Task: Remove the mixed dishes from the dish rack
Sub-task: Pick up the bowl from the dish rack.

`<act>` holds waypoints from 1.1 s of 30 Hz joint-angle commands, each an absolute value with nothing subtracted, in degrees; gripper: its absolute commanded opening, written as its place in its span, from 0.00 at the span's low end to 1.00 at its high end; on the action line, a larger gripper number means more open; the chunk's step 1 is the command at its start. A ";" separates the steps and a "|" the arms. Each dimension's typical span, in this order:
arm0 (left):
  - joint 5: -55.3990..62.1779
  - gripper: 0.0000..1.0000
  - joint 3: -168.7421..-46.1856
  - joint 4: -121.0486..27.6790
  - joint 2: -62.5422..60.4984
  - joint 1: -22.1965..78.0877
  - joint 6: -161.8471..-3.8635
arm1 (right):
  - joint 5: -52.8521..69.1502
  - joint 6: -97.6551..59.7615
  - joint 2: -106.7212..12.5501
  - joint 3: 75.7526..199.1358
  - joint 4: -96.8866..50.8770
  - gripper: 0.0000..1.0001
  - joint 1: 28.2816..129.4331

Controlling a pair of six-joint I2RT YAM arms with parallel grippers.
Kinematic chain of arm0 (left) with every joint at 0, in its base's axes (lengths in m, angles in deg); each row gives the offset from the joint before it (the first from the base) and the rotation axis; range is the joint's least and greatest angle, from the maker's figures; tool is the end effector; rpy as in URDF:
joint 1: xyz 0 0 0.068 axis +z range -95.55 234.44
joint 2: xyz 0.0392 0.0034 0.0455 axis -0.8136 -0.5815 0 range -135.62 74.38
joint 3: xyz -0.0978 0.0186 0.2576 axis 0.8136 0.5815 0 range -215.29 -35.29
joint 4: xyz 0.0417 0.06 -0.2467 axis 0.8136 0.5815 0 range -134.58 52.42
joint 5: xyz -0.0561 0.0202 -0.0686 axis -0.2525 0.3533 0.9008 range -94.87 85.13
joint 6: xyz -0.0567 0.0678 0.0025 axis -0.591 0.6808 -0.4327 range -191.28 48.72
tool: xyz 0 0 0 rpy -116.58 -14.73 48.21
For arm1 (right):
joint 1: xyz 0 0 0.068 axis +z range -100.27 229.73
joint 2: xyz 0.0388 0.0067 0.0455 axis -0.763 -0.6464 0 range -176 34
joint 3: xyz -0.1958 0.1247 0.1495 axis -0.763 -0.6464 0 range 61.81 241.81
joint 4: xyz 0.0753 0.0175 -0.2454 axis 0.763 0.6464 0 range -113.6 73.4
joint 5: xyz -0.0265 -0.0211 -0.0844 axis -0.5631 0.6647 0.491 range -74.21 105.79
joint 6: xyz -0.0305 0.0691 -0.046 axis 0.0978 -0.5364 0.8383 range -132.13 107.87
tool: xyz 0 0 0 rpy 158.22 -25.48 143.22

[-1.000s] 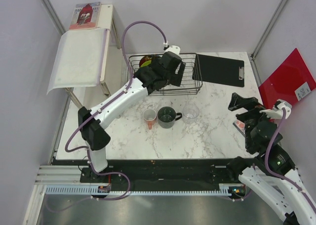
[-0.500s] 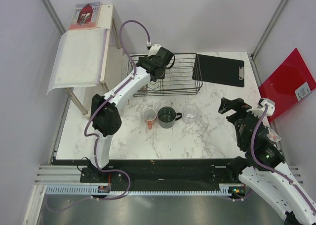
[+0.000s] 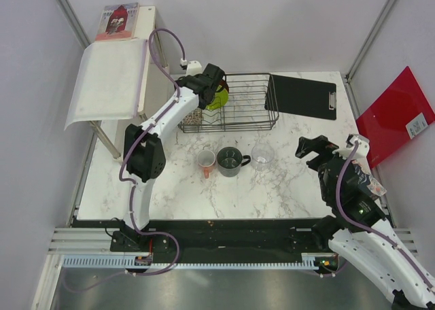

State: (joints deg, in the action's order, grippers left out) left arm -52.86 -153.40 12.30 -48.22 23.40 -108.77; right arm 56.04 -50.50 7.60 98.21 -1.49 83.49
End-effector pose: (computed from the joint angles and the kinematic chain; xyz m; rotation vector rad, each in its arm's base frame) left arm 0.4322 -0.1920 0.2686 -0.3784 2.2129 0.5001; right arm 0.1429 0.0345 0.3051 0.5611 1.6480 0.2997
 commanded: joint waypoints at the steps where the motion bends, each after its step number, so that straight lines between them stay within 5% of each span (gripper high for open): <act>1: -55.67 0.71 -153.86 11.23 -51.20 24.03 -110.92 | 54.73 -51.07 6.66 97.41 -4.44 0.98 83.57; 13: -50.93 0.44 -149.91 7.01 -53.94 24.91 -108.45 | 54.64 -50.54 4.99 96.53 -5.14 0.98 83.66; 18: -50.93 0.13 -147.80 6.22 -52.62 24.91 -108.02 | 54.37 -50.98 4.29 95.83 -5.93 0.98 83.66; 33: -56.46 0.02 -144.20 6.48 -47.44 24.39 -110.03 | 54.90 -50.81 2.45 93.98 -7.78 0.98 83.66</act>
State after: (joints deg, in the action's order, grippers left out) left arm -57.58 -145.57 7.80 -52.40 24.47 -104.95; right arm 54.14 -51.18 3.12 94.34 -5.21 83.49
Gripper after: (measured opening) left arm 0.186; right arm 0.982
